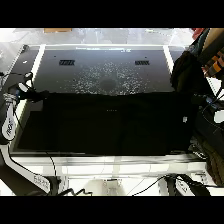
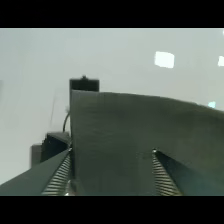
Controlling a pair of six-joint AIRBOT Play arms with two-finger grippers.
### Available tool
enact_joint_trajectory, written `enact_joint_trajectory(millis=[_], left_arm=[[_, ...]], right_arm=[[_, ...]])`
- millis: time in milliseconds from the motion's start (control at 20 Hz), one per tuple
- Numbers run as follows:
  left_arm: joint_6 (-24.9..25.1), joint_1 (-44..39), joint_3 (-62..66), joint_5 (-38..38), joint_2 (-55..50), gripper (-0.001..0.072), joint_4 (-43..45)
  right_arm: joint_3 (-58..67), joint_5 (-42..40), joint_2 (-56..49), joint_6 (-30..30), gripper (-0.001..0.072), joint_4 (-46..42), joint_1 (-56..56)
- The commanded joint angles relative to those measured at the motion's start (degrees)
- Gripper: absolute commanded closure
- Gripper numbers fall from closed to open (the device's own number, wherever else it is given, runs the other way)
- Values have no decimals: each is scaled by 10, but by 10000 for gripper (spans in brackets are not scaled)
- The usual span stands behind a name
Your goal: Fold the clothes and pants, and hang the long-sleeved shirts on hangers.
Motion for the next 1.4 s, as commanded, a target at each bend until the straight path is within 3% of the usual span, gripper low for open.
enact_joint_trajectory(millis=[0,50,400,650,700,800,850,1000,1100,1250,1350], left_arm=[[2,-3,0,2,18,50,2],[3,-1,1,2,20,-2,5],[3,-9,0,10,-19,-2,2],[3,-40,0,67,-37,14,2],[3,-47,0,84,-36,97,2],[3,-58,0,114,-31,615,2],[3,-62,1,121,-27,694,2],[12,-68,1,137,-3,695,8],[50,-70,1,169,27,696,8],[96,-76,1,274,88,697,6],[106,-81,1,383,129,697,6]], right_arm=[[1,0,0,0,690,0,0],[1,0,0,0,690,0,0],[1,0,0,0,690,0,0],[1,0,0,0,690,0,0],[1,0,0,0,690,0,0],[1,0,0,0,690,0,0],[1,0,0,0,690,0,0],[1,0,0,0,690,0,0],[1,-11,0,0,691,0,0],[1,-77,0,0,690,2,0],[1,-106,0,0,690,2,0]])
